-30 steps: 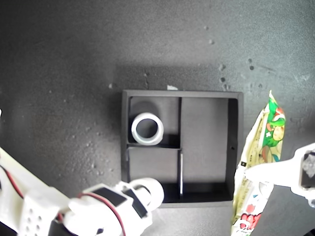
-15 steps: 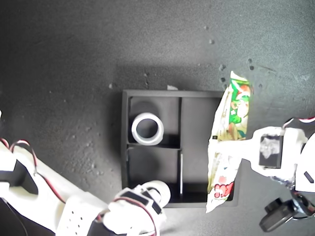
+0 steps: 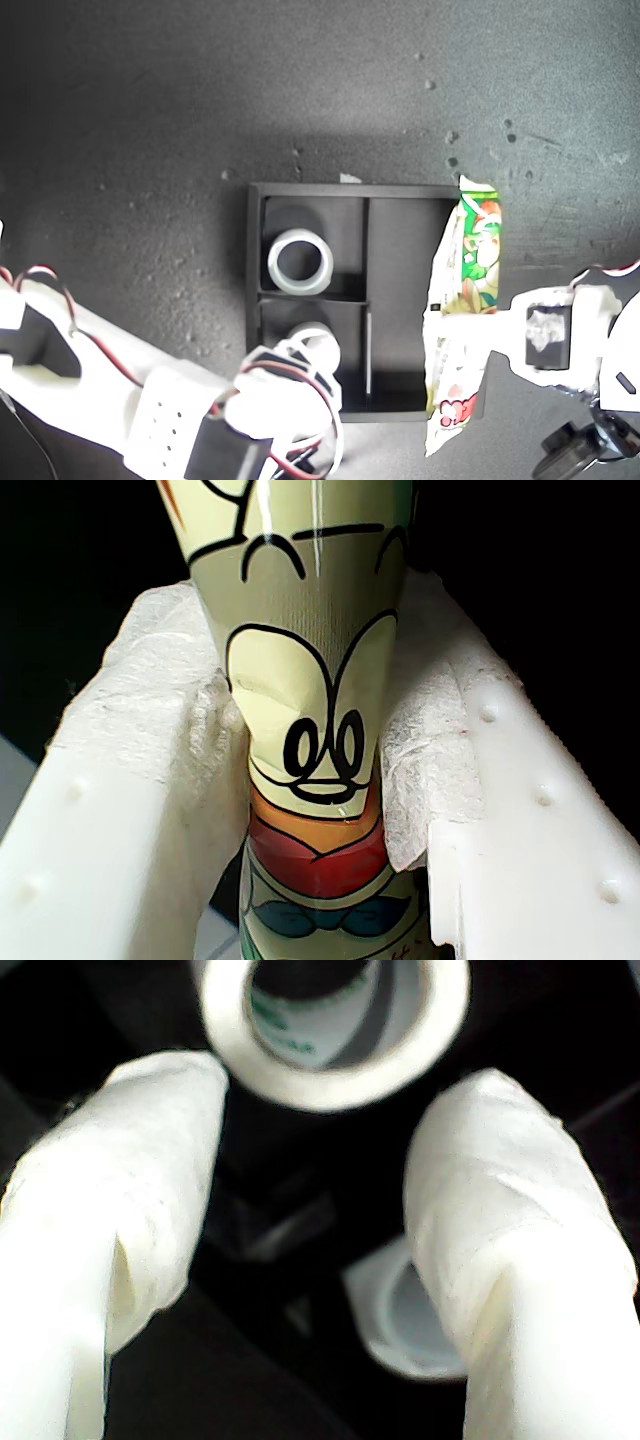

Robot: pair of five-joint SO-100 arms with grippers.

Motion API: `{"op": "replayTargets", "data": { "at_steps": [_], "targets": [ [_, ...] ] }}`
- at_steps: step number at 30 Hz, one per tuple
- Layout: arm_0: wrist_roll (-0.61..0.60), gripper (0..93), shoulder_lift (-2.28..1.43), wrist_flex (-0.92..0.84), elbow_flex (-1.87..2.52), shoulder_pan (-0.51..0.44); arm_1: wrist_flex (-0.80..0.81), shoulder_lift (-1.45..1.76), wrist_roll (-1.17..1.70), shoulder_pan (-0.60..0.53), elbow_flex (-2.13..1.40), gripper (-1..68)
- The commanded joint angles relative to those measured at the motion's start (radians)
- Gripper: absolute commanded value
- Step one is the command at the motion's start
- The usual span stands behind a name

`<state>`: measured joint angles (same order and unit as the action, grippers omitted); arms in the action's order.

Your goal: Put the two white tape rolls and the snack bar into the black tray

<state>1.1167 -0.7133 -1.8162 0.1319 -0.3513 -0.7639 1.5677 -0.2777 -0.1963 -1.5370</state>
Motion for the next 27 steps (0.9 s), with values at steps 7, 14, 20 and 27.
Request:
{"op": "replayTargets", "data": {
  "at_steps": [7, 14, 20, 27],
  "targets": [
    [-0.028, 5.4, -0.627, -0.018, 0.333, 0.041, 0.037, 0.008, 0.008, 0.046, -0.035, 29.3],
    [0.117, 0.0, -0.831, -0.006, 0.805, -0.018, -0.146, 0.023, 0.025, 0.043, 0.118, 25.5],
    [0.252, 0.0, -1.014, 0.156, 1.341, -0.029, -0.399, 0.023, -0.003, -0.074, 0.566, -0.3],
    [0.291, 0.0, -1.611, 0.655, 2.131, -0.002, -0.515, 0.023, -0.491, -0.117, 0.923, -0.5]
  ]
}}
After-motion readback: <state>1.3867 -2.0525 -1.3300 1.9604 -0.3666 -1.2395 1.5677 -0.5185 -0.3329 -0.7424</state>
